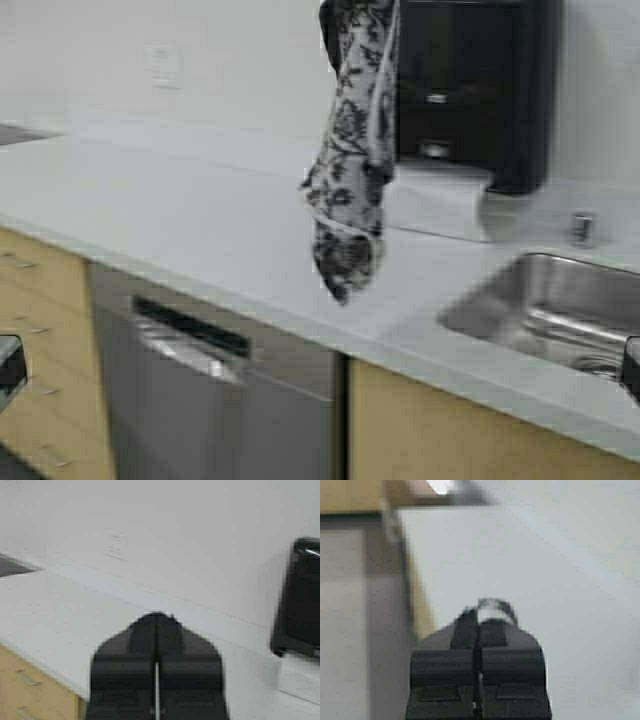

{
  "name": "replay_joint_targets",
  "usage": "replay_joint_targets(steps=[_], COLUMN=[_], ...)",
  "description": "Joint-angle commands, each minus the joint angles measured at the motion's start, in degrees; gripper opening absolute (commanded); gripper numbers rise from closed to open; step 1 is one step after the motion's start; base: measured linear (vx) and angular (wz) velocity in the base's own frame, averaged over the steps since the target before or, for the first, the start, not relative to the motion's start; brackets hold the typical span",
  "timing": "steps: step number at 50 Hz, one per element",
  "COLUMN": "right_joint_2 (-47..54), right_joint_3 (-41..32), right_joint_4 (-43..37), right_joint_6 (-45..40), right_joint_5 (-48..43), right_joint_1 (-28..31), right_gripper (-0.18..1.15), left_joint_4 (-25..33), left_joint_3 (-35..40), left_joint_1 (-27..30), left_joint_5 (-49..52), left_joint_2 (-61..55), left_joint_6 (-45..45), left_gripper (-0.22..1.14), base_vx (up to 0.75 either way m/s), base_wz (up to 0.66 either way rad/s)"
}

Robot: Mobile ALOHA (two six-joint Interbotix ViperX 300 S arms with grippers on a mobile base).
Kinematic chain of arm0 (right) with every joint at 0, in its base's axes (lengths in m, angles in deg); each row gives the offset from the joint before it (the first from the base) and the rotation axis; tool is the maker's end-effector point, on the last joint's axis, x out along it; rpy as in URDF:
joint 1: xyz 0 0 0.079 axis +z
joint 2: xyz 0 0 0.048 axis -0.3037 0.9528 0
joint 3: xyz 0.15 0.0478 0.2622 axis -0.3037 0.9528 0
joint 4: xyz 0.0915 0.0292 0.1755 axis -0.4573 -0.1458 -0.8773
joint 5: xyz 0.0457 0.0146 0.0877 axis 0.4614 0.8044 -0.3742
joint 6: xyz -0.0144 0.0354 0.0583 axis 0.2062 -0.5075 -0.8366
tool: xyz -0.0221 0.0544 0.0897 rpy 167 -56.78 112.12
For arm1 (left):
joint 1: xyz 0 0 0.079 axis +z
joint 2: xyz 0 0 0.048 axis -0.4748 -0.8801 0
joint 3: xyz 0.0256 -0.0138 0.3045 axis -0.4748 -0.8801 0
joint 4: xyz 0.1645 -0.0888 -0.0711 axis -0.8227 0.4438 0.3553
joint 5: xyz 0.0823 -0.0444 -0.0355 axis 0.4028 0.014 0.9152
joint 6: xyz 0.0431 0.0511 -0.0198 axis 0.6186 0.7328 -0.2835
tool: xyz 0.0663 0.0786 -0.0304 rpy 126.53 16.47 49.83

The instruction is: Get the cloth and wipe up the spill under the wine glass

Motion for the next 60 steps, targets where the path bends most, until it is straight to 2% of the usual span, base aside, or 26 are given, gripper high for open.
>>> replay_joint_targets(steps=[1,37,60], right_joint_2=[-0.18,2.99,4.31], right_joint_3=[-0.7,-0.79,0.09], right_joint_4=[-0.18,-0.35,-0.35], right_joint_6=[0.18,0.0,0.44], right_joint_5=[-1.14,-2.29,-6.42], right_joint_1=[0.0,0.09,0.0], right_gripper=[0.06,0.06,0.06], left_joint_4=[0.0,0.0,0.0], left_joint_3=[0.35,-0.18,0.0], left_joint_1=[0.09,0.09,0.09], left_joint_5=[-0.26,0.09,0.09], left_joint_2=[-0.35,-0.09,0.7], left_joint_6=[0.0,0.0,-0.09], left_gripper=[0.03,0.03,0.03], base_vx=[-0.06,-0.07,-0.07], base_wz=[0.47,0.4,0.47])
